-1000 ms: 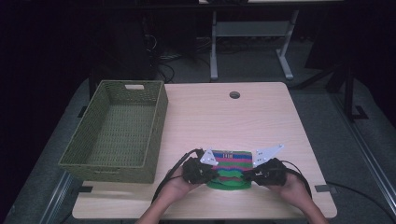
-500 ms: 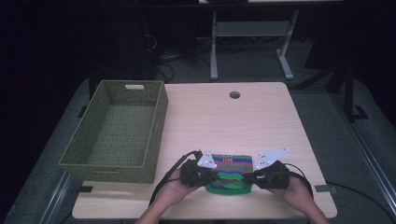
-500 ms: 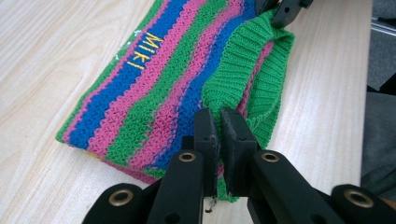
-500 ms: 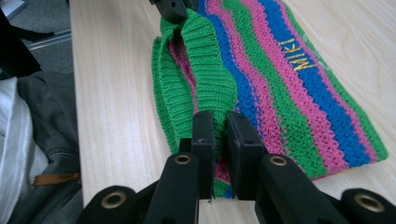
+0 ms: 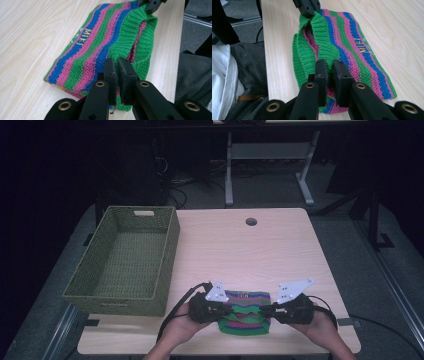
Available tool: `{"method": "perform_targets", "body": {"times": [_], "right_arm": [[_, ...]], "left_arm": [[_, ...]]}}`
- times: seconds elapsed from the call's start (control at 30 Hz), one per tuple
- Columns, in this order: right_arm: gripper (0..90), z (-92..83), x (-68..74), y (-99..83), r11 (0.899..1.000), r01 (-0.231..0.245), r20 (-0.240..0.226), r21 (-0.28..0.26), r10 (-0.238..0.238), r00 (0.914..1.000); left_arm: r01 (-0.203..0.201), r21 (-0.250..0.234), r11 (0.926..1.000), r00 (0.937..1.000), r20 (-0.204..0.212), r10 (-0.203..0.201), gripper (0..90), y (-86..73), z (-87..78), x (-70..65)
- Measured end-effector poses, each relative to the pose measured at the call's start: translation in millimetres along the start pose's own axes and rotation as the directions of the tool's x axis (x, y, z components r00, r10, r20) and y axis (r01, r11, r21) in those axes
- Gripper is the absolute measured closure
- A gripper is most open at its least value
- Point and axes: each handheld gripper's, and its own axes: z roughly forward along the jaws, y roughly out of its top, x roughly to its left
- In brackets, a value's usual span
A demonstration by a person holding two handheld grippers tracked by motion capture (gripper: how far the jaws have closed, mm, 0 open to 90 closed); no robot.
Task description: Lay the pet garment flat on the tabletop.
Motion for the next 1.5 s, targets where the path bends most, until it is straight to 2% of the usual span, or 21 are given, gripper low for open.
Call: {"method": "perform_targets", "body": {"times": [0.23, 0.67, 0.8, 0.83, 1.0, 1.1, 1.5], "right_arm": [[81.9, -2.6, -0.8, 3.4, 1.0, 0.004, 0.003, -0.009, -0.004, 1.0], [81.9, -7.8, -6.8, 11.0, 1.0, -0.003, 0.008, -0.012, 0.003, 1.0], [82.0, -9.3, -12.2, 13.3, 1.0, -0.007, 0.01, -0.016, 0.008, 0.9999], [82.0, -10.0, -13.1, 15.3, 0.999, -0.036, 0.002, -0.018, 0.036, 0.9994], [82.0, -10.4, -17.5, 18.3, 0.998, -0.051, -0.001, -0.02, 0.051, 0.9987], [81.9, -11.1, -21.2, 21.3, 0.997, -0.077, -0.003, -0.024, 0.077, 0.9971], [81.1, -10.6, -30.5, 27.4, 0.996, -0.087, 0.003, -0.018, 0.087, 0.9962]], "left_arm": [[-0.012, -0.002, 0.9999, 0.9999, -0.006, 0.012, 85.5, 5.2, -6.3, 1.7], [-0.003, -0.018, 0.9998, 0.9998, -0.021, 0.003, 85.5, 13.6, -7.9, 8.6], [0.017, -0.031, 0.9994, 0.9996, -0.024, -0.017, 85.6, 15.2, -7.6, 13.5], [0.018, -0.034, 0.9993, 0.9994, -0.029, -0.019, 85.6, 15.5, -7.8, 14.7], [0.031, -0.044, 0.9986, 0.999, -0.032, -0.032, 85.6, 17.1, -8.3, 19.3], [0.043, -0.049, 0.9979, 0.9984, -0.033, -0.045, 85.6, 17.6, -7.5, 21.2], [0.094, -0.075, 0.9928, 0.9952, -0.023, -0.096, 85.9, 20.5, -5.6, 35.4]]}}
